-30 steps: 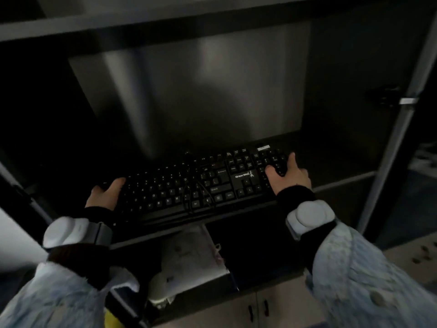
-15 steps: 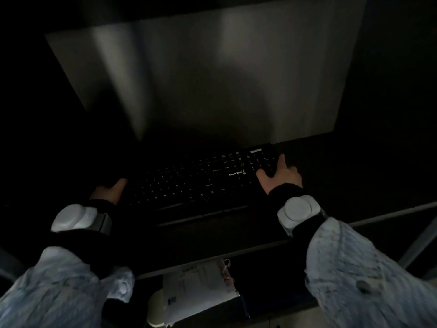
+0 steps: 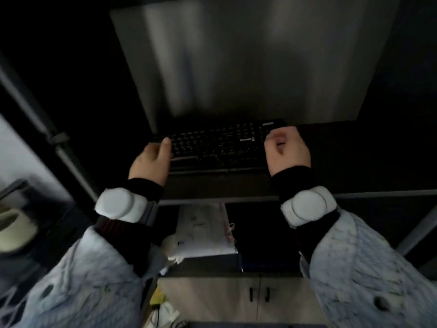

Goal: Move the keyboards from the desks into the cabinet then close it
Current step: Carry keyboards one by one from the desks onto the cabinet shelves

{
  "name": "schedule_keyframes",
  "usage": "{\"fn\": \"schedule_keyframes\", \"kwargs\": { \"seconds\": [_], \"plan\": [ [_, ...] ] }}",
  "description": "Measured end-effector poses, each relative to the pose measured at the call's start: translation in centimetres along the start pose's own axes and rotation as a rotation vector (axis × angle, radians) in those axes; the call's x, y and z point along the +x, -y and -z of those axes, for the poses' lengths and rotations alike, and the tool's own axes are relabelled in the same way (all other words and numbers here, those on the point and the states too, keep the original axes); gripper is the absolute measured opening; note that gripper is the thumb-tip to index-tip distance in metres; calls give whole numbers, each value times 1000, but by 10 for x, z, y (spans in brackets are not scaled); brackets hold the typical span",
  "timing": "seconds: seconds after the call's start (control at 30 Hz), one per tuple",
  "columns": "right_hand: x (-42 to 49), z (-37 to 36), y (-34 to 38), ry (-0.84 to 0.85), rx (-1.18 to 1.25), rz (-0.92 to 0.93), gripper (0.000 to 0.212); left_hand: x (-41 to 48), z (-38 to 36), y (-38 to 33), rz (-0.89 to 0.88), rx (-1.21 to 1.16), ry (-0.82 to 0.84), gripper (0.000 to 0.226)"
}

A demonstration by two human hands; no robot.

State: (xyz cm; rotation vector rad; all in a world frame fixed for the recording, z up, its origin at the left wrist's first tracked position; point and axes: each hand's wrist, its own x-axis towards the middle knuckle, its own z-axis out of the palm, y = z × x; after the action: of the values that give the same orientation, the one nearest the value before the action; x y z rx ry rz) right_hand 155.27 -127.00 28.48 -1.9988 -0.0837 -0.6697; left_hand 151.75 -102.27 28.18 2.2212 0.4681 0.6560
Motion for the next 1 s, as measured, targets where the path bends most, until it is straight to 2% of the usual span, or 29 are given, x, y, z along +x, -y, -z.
{"fn": "schedule_keyframes", "kwargs": {
  "seconds": [0.1, 0.27, 0.37, 0.47, 0.6, 0.7, 0.83, 1.0],
  "plan": [
    [-49, 12, 7, 180, 5, 57, 27, -87, 9, 4, 91, -165, 124, 61],
    [-161, 29, 17, 534, 9, 119, 26, -245, 42, 40, 361, -189, 98, 76],
    [-231, 33, 33, 750, 39, 136, 36, -317, 78, 57, 543, -192, 62, 78],
    [-302, 35, 63, 956, 100, 246, 45, -371, 124, 74, 638, -190, -84, 83],
    [-372, 32, 99, 1094, 172, 365, 45, -426, 175, 93, 700, -78, -175, 76],
    [-459, 27, 154, 1267, 217, 480, 46, -496, 240, 125, 791, -56, -325, 74],
    [-564, 13, 219, 1421, 269, 563, 45, -579, 321, 167, 920, -50, -464, 73],
    [-720, -5, 303, 1532, 320, 653, 47, -676, 437, 234, 1025, -27, -603, 74]
  ]
}}
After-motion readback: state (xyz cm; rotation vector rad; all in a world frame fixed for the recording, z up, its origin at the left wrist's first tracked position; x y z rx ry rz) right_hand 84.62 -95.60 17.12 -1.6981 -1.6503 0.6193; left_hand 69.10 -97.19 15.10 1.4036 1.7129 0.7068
